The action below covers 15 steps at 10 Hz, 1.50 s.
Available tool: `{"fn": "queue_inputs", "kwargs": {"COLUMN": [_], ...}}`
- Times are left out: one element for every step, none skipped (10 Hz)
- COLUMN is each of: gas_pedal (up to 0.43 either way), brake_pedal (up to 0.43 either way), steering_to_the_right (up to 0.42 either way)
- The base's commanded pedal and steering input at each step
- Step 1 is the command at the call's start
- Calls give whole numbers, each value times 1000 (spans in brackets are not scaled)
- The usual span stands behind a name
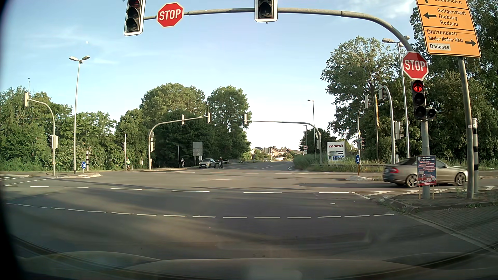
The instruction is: Follow the waypoints while adhering to traffic rules and regulations
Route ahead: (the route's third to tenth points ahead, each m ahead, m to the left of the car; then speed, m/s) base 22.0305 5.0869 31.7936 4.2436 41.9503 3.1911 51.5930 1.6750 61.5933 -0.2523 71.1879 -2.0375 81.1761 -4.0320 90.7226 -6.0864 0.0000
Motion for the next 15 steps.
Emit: {"fn": "queue_inputs", "kwargs": {"gas_pedal": [0,0,0,0,0,0,0,0,0,0,0,0,0,0,0], "brake_pedal": [305,305,305,305,305,305,305,305,305,305,305,305,305,305,305], "steering_to_the_right": [6,6,6,6,6,6,6,6,6,6,6,6,6,6,6]}}
